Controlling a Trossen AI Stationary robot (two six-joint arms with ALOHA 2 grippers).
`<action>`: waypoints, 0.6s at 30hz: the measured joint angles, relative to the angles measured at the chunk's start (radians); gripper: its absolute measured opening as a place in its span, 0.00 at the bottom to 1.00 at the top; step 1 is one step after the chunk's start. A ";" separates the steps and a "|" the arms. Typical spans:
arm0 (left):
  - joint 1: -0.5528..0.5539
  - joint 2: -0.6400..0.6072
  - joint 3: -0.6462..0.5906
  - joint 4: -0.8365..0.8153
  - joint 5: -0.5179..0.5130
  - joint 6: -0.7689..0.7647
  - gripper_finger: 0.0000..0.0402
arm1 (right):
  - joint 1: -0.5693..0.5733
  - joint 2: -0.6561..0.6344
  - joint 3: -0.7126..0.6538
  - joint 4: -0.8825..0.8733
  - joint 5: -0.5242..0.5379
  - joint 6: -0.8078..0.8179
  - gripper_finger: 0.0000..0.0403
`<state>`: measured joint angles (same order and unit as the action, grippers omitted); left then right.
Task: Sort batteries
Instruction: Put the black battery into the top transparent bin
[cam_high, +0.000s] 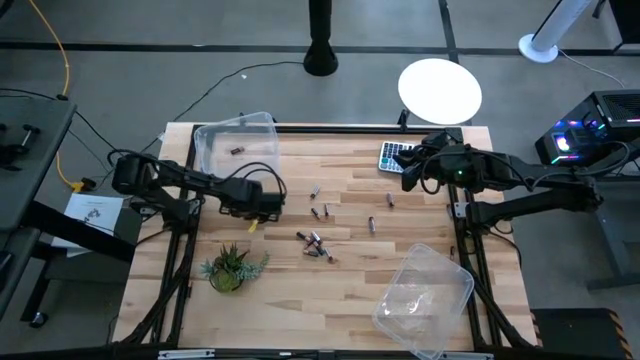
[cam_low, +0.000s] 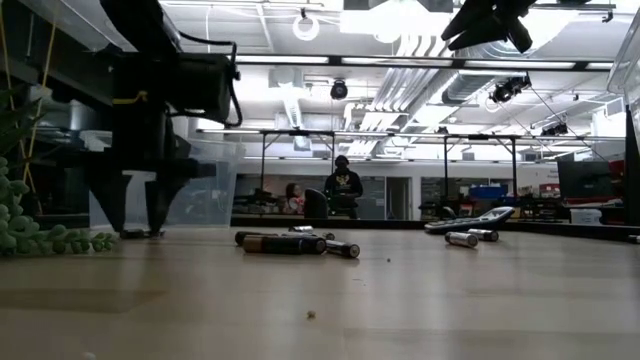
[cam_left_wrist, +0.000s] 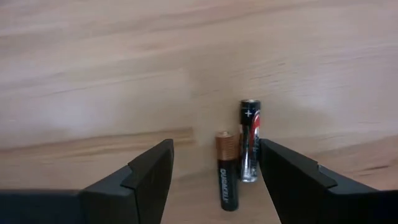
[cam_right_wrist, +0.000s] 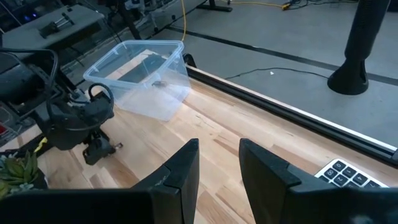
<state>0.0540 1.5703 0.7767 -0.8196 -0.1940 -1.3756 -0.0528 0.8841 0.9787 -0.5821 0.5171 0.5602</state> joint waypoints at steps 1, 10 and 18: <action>-0.001 0.002 0.000 -0.006 0.001 0.000 0.57 | 0.000 0.000 0.000 -0.001 0.000 0.000 0.27; -0.005 -0.025 0.000 -0.030 0.026 0.000 0.57 | 0.000 0.002 0.000 -0.006 0.000 0.000 0.27; -0.029 -0.080 0.000 -0.182 -0.003 0.015 0.57 | 0.000 0.002 0.000 -0.006 0.000 0.000 0.27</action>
<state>0.0250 1.4904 0.7765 -1.0020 -0.1971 -1.3603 -0.0528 0.8856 0.9787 -0.5877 0.5175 0.5598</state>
